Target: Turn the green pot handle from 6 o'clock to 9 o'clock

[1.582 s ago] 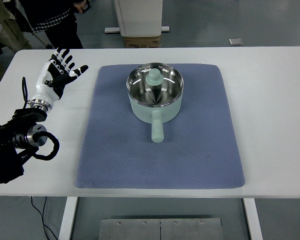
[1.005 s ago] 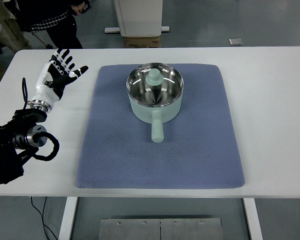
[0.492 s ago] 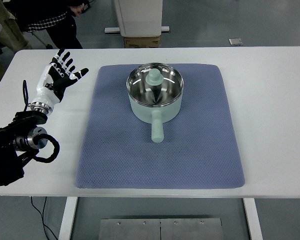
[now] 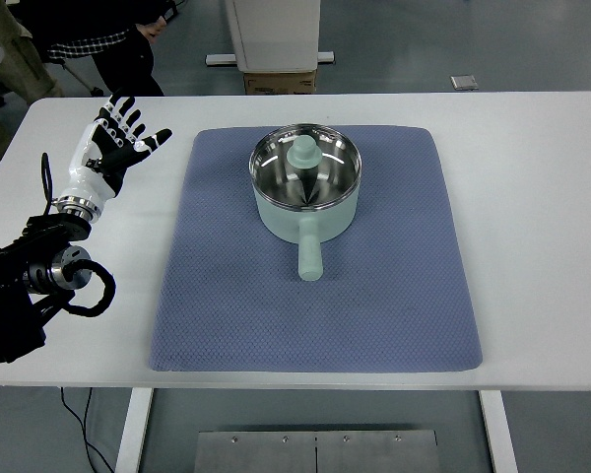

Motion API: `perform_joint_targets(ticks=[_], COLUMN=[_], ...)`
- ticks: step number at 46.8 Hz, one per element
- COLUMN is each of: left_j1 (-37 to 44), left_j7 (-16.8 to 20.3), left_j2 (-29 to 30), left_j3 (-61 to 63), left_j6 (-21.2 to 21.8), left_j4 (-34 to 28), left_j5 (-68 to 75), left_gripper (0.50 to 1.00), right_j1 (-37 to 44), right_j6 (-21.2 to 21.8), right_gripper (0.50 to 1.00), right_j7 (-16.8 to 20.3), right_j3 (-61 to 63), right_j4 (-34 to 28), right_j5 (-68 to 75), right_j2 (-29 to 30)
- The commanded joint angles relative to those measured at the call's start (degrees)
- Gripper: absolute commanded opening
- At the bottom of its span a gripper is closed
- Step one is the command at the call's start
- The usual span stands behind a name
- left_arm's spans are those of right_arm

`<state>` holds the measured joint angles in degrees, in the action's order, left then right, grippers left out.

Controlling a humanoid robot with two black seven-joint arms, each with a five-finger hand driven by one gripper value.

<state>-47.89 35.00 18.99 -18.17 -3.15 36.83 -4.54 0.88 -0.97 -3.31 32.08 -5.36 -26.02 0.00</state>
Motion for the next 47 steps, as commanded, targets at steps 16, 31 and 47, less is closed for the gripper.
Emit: perform_joint_targets(ticks=[16,31,47], left_j1=[-0.01,-0.01,-1.42], left_j7=[0.00,0.00,0.00], left_j2=[1.76,3.42,7.91], left_j3=[-0.20,-0.28,-0.20], left_j6=[-0.01,-2.29,-3.70], left_j4=[0.09,0.88,4.74], left_j5=[0.67,0.67,2.60], left_gripper=[1.000,1.000,1.000], right_j1=[0.09,0.00,0.00], right_j6=[0.00,0.00,0.00], right_gripper=[1.000,1.000,1.000], right_j7=[-0.03,-0.03,-0.03], right_j3=[0.00,0.00,0.00], right_j4=[0.00,0.00,0.00], right_j5=[0.09,0.00,0.00], right_j2=[0.00,0.00,0.00])
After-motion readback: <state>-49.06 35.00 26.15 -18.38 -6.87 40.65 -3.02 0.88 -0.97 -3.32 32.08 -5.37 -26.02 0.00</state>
